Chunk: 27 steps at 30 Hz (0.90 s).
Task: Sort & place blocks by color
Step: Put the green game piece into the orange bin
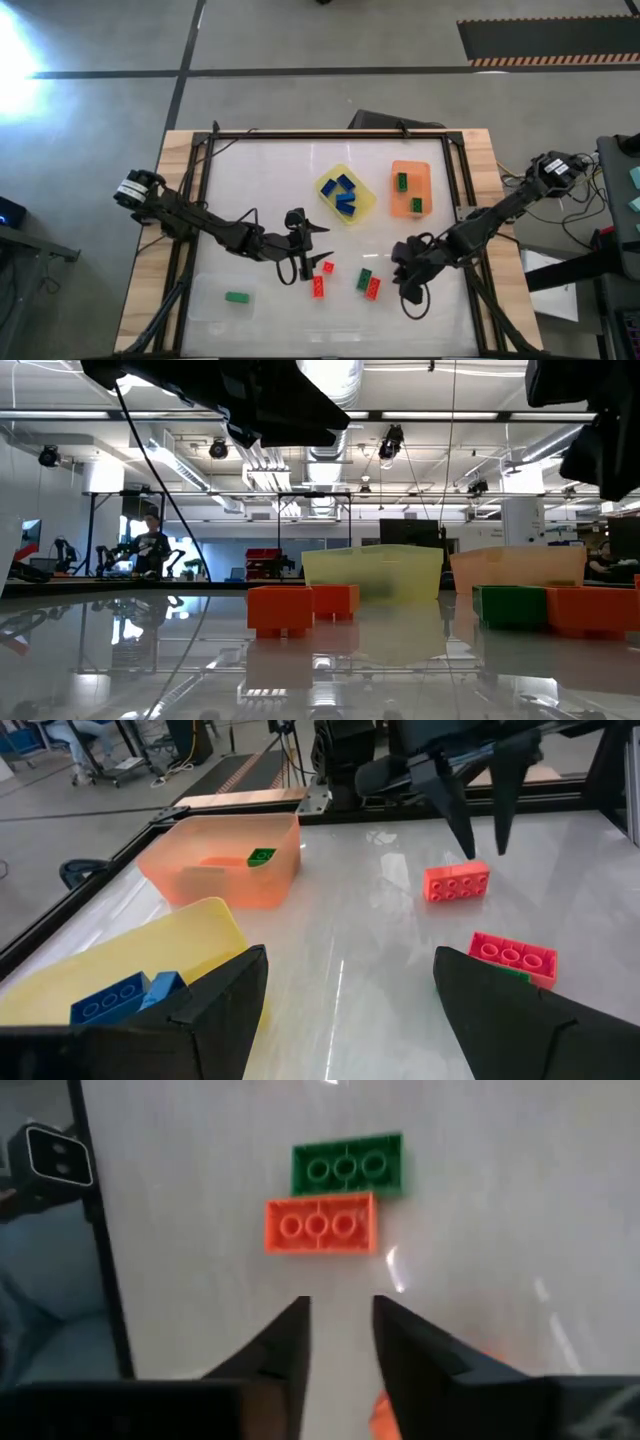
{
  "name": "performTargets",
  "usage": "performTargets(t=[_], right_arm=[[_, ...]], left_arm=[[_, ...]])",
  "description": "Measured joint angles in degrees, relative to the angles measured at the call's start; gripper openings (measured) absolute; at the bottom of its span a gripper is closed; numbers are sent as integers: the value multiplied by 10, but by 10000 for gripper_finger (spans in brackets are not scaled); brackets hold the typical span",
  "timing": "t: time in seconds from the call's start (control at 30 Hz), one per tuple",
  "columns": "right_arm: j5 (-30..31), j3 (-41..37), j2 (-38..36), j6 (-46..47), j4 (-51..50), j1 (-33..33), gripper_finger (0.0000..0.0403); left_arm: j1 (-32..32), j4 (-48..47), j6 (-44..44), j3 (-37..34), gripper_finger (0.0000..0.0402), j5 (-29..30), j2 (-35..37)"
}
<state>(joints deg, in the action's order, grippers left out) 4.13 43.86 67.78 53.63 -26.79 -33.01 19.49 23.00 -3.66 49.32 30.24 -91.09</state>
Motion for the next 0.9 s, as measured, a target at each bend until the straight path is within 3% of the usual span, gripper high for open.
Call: performTargets(t=[0.17, 0.3, 0.53, 0.9], right_arm=[[-49, 0, 5, 74, -5, 0, 171], [-72, 6, 7, 162, -51, 0, 205], [-53, 61, 19, 248, -223, 0, 202], [-76, 106, 126, 277, -246, 0, 201]], left_arm=[[0, 0, 0, 0, 270, 0, 0], [0, 0, 0, 0, 270, 0, 0], [0, 0, 0, 0, 270, 0, 0], [0, 0, 10, -1, 270, 0, 0]])
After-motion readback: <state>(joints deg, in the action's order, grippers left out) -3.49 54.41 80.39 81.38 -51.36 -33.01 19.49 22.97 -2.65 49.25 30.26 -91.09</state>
